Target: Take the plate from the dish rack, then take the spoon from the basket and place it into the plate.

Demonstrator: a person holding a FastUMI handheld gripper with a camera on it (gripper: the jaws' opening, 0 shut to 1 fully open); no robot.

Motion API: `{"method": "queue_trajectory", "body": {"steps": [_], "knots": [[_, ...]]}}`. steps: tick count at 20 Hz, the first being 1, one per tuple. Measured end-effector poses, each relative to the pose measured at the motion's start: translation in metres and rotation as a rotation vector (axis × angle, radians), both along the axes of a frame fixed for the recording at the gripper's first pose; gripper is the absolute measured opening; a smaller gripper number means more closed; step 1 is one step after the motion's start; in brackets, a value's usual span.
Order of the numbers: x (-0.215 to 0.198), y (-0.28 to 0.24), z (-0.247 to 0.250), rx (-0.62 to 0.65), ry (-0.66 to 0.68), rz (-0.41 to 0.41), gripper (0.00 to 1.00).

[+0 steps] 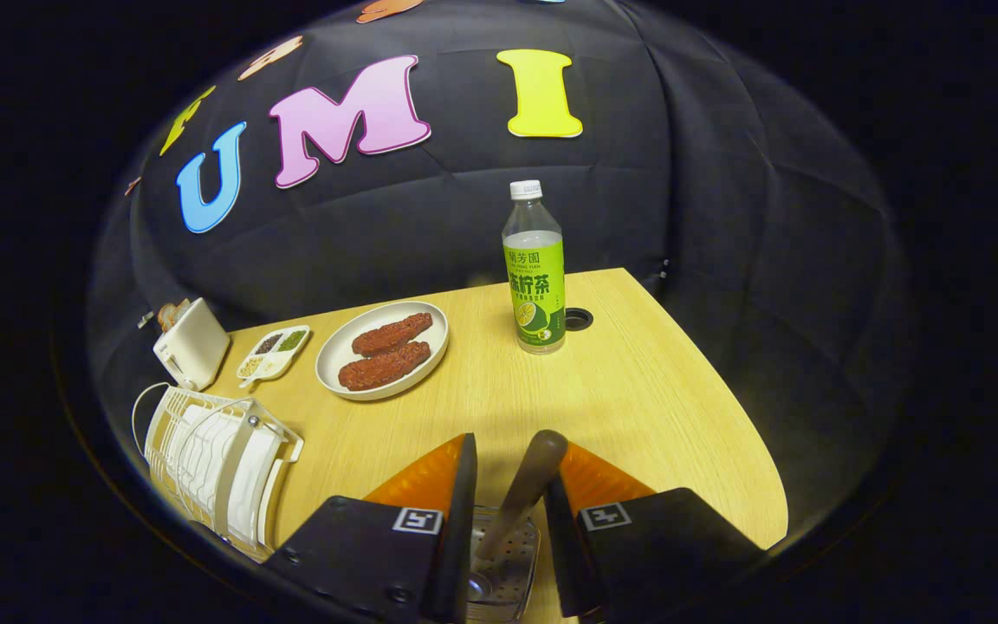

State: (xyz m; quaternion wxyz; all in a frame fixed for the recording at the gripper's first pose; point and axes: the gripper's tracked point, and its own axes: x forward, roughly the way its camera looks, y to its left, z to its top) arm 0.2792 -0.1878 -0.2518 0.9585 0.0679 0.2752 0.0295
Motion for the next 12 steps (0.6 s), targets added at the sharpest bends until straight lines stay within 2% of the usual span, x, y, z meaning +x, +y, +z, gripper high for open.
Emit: {"method": "queue_trajectory", "body": {"steps": [1, 3, 4, 9, 12], "knots": [[0.0, -0.003, 0.003, -0.006, -0.004, -0.012, 0.35], [0.0, -0.001, 0.005, -0.004, -0.005, -0.012, 0.28], [-0.001, -0.002, 0.006, -0.009, -0.003, -0.015, 0.28], [-0.002, 0.007, 0.026, 0.01, -0.037, -0.014, 0.15], [-0.01, 0.016, 0.052, 0.013, -0.081, 0.001, 0.14]]}}
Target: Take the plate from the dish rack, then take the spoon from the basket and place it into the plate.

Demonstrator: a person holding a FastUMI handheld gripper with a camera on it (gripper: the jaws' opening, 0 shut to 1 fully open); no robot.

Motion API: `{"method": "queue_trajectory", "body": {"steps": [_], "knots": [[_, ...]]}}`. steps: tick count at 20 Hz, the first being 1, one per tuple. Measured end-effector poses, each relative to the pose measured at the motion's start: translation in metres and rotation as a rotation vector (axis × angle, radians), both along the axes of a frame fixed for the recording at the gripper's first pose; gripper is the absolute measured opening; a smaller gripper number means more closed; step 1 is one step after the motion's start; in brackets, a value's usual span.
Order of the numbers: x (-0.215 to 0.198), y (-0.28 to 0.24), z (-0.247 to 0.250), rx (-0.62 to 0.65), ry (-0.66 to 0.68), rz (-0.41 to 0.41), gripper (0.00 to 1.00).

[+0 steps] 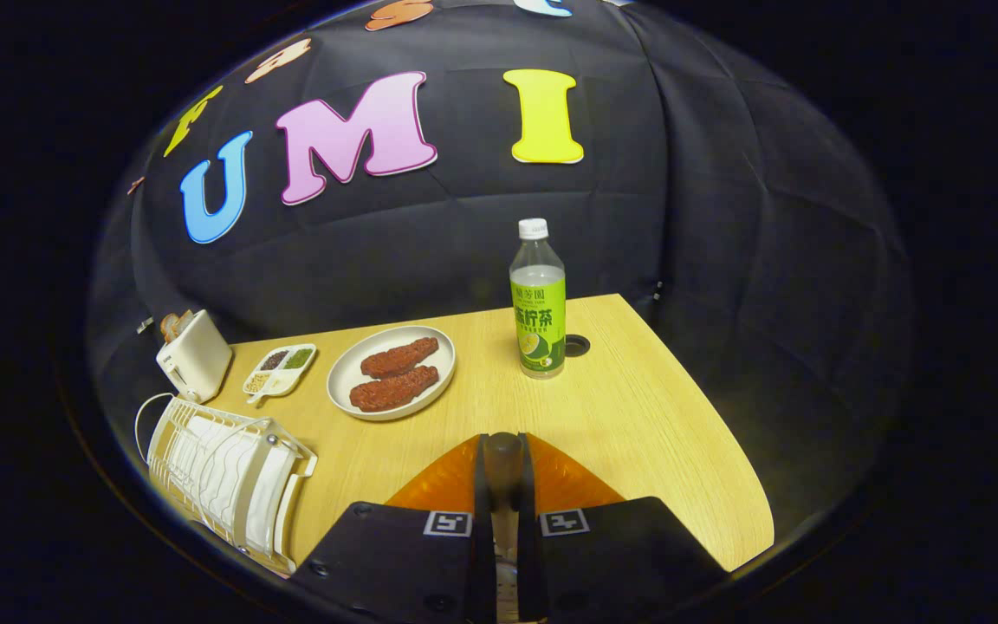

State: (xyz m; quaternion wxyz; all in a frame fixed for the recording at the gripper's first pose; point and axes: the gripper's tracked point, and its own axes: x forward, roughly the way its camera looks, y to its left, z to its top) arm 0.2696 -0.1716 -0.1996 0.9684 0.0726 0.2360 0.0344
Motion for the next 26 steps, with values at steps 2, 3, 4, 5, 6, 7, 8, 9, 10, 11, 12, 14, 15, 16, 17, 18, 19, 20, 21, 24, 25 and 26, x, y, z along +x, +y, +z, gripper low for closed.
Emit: {"method": "queue_trajectory", "body": {"steps": [2, 3, 4, 5, 6, 7, 8, 9, 10, 11, 12, 14, 15, 16, 17, 18, 19, 20, 21, 24, 25, 26], "knots": [[-0.005, 0.004, 0.023, 0.006, -0.03, -0.001, 0.14], [-0.009, 0.005, 0.038, 0.009, -0.049, -0.007, 0.14], [-0.013, 0.005, 0.053, 0.013, -0.07, -0.01, 0.14], [-0.02, 0.006, 0.069, 0.015, -0.088, -0.015, 0.14], [-0.028, 0.006, 0.082, 0.017, -0.104, -0.024, 0.14], [-0.037, 0.008, 0.096, 0.021, -0.117, -0.032, 0.14], [-0.048, 0.011, 0.107, 0.027, -0.121, -0.035, 0.13], [-0.061, 0.016, 0.117, 0.027, -0.121, -0.031, 0.14], [-0.072, 0.019, 0.123, 0.019, -0.121, -0.033, 0.14], [-0.085, 0.02, 0.13, 0.012, -0.12, -0.04, 0.14], [-0.099, 0.026, 0.134, 0.012, -0.114, -0.041, 0.14], [-0.13, 0.039, 0.135, 0.025, -0.086, -0.044, 0.13], [-0.146, 0.048, 0.132, 0.042, -0.067, -0.043, 0.14], [-0.162, 0.057, 0.128, 0.063, -0.045, -0.046, 0.13], [-0.177, 0.067, 0.122, 0.088, -0.022, -0.048, 0.14], [-0.191, 0.077, 0.115, 0.115, 0.001, -0.053, 0.13], [-0.203, 0.086, 0.106, 0.137, 0.025, -0.061, 0.14], [-0.214, 0.095, 0.095, 0.155, 0.048, -0.067, 0.13], [-0.225, 0.104, 0.084, 0.171, 0.075, -0.07, 0.13], [-0.248, 0.131, 0.058, 0.217, 0.124, -0.071, 0.14], [-0.252, 0.139, 0.048, 0.229, 0.137, -0.073, 0.14], [-0.255, 0.147, 0.038, 0.243, 0.15, -0.079, 0.14]]}}
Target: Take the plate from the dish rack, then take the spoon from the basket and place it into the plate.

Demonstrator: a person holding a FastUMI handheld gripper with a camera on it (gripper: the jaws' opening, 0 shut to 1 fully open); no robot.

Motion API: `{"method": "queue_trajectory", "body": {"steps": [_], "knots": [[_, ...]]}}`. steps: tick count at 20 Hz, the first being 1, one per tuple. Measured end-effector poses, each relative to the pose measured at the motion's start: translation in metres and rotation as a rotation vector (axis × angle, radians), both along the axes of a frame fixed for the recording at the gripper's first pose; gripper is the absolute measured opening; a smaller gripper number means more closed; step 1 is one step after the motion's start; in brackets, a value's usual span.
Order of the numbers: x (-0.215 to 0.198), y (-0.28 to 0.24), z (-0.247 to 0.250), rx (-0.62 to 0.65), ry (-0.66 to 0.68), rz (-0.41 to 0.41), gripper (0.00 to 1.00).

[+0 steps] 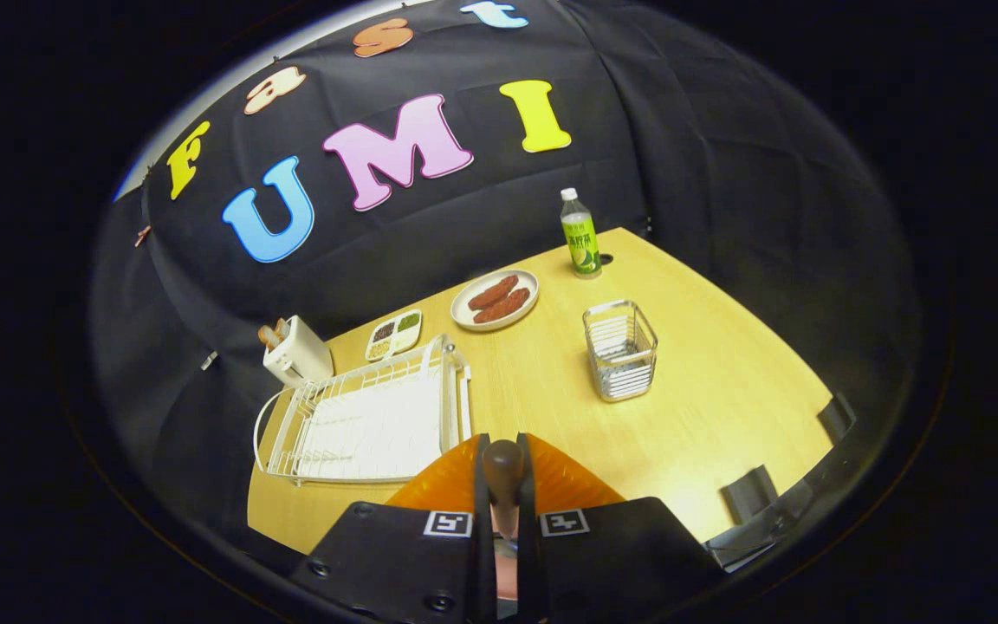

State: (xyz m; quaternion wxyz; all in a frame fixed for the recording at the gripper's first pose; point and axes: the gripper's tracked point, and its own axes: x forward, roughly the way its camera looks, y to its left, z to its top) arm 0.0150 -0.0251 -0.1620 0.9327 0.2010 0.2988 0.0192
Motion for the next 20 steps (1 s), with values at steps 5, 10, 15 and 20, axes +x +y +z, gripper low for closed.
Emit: {"method": "queue_trajectory", "body": {"steps": [5, 10, 15, 20], "knots": [[-0.005, 0.024, -0.049, 0.077, 0.081, -0.046, 0.14], [-0.008, 0.031, -0.079, 0.112, 0.155, -0.075, 0.14], [-0.008, 0.022, -0.078, 0.093, 0.165, -0.087, 0.33], [-0.016, -0.001, -0.059, -0.061, 0.113, -0.086, 0.99]]}}
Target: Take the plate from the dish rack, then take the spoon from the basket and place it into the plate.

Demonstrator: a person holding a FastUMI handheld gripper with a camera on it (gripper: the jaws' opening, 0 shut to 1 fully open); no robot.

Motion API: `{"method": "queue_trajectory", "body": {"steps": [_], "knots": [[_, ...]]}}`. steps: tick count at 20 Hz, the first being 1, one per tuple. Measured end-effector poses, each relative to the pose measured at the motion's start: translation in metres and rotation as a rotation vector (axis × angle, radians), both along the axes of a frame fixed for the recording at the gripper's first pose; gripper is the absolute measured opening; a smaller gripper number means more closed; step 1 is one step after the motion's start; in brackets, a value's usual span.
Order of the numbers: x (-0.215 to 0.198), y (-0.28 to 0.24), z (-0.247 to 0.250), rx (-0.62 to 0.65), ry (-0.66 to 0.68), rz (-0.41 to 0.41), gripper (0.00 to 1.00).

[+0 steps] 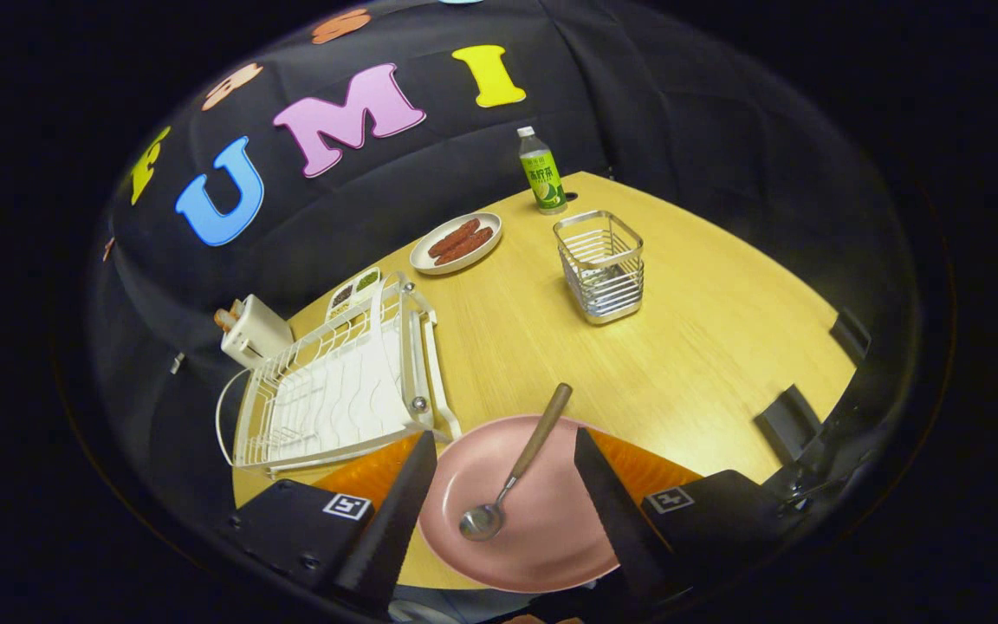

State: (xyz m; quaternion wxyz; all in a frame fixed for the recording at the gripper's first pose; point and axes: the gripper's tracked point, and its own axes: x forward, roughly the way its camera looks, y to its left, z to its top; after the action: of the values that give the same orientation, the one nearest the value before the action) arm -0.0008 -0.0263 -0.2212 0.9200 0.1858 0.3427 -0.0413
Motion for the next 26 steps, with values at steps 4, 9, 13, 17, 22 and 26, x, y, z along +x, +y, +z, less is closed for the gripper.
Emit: {"method": "queue_trajectory", "body": {"steps": [4, 9, 13, 17, 22, 26], "knots": [[0.001, -0.015, 0.038, -0.076, -0.082, 0.005, 0.99], [0.01, -0.031, 0.111, -0.163, -0.258, 0.008, 0.98], [0.006, -0.041, 0.172, -0.246, -0.428, 0.012, 0.99], [-0.007, -0.041, 0.221, -0.312, -0.544, 0.058, 0.98], [-0.03, -0.031, 0.252, -0.334, -0.64, 0.154, 0.98], [-0.028, -0.036, 0.25, -0.313, -0.638, 0.204, 0.98]]}}
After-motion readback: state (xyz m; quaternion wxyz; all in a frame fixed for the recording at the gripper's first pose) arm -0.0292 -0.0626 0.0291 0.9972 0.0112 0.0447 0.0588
